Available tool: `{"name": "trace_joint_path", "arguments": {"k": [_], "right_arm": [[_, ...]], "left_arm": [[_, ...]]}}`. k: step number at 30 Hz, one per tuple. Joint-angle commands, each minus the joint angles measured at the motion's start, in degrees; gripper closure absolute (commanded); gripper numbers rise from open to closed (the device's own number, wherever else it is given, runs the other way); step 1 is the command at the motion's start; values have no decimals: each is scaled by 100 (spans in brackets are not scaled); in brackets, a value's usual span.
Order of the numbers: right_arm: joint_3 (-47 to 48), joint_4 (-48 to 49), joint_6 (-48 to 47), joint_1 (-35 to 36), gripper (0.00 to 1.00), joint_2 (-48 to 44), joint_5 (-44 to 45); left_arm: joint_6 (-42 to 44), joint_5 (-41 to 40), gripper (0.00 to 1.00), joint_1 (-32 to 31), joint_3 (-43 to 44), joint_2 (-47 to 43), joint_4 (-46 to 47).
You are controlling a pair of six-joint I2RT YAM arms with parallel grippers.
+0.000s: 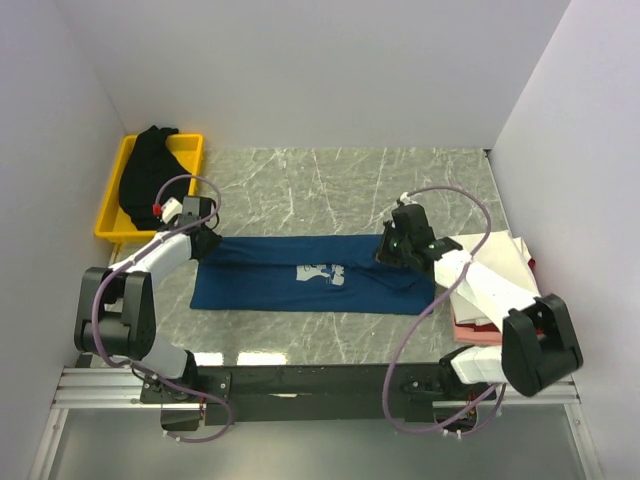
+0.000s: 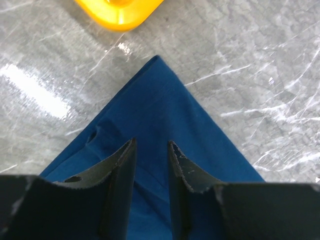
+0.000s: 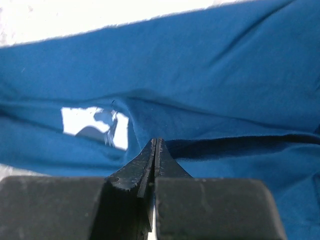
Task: Fold and stack the t-shirts
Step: Fold the tshirt
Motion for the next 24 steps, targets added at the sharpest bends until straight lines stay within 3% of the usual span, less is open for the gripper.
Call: {"name": "trace_joint_path", "arguments": {"k": [1, 12, 24], "right_arm": [[-213, 83, 128, 209, 100, -491, -96], [-1022, 399, 629, 930, 100, -1011, -132], [-1093, 777, 849, 1220, 100, -668, -246]], "left_arm": [[-83, -127, 64, -13, -84, -269, 81], [-136, -154, 64, -13, -330, -445, 116], [-206, -206, 67, -13, -796, -700, 327]]}}
